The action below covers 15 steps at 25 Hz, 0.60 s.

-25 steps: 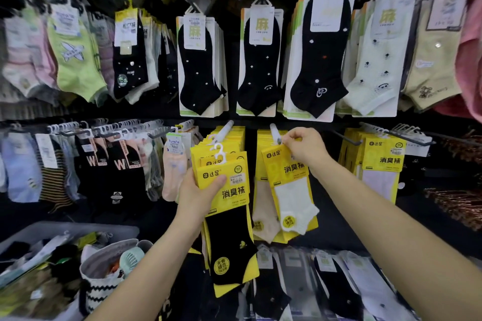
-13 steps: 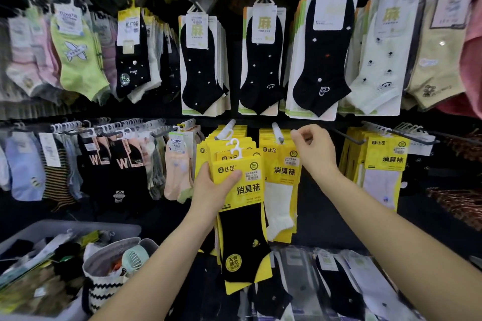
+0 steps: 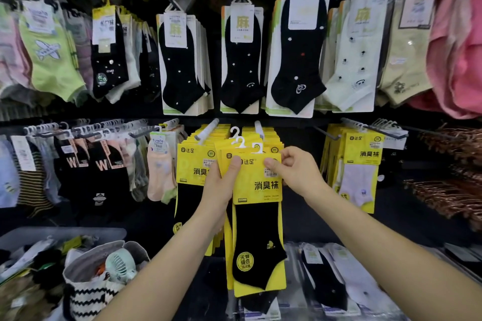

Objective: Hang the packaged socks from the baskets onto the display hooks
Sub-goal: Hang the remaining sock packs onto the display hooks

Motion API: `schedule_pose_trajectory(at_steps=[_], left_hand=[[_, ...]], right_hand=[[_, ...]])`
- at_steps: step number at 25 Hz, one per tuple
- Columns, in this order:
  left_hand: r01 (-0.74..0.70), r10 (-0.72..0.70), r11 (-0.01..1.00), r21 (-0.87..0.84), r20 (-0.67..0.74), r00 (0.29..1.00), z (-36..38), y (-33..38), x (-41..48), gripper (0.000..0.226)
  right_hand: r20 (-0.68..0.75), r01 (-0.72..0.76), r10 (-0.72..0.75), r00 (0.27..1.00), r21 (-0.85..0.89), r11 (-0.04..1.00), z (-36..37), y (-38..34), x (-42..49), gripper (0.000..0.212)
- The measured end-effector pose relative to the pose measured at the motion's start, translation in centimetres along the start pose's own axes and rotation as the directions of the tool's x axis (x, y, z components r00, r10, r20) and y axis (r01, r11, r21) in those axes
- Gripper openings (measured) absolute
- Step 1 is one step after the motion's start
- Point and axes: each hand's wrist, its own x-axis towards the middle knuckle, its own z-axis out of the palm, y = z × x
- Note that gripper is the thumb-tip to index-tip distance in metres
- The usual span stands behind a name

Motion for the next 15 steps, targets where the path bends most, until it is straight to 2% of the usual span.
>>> schedule_pose_trajectory(at_steps=[4, 7, 11, 15], left_hand=[[0.051, -0.051, 0.999, -0.017, -0.027, 0.998, -0.3, 0.0, -0.1, 0.022], [0.044, -0.042, 0.999, 0.024, -0.074, 0.996, -1.2, 0.1, 0.2, 0.046], [-0.071, 0.077, 0.997, 0.039, -0.167, 0.983, -3.3, 0.8, 0.4, 0.011], [-0.136, 0.148, 0.987, 0.086, -0.163, 0.975, -5.4, 1.3, 0.4, 0.012]], right_hand=[[0.014, -0.035, 0.034, 0.999, 0.023, 0.999, -0.1, 0.5, 0.2, 0.031], [0.0, -0.087, 0.087, 0.996, 0.084, 0.993, -0.6, 1.3, 0.7, 0.016], [-0.134, -0.11, 0.122, 0.983, 0.092, 0.99, -1.5, 2.1, 1.8, 0.009], [-0.142, -0.076, 0.081, 0.987, 0.041, 0.996, -0.8, 1.8, 3.3, 0.01]])
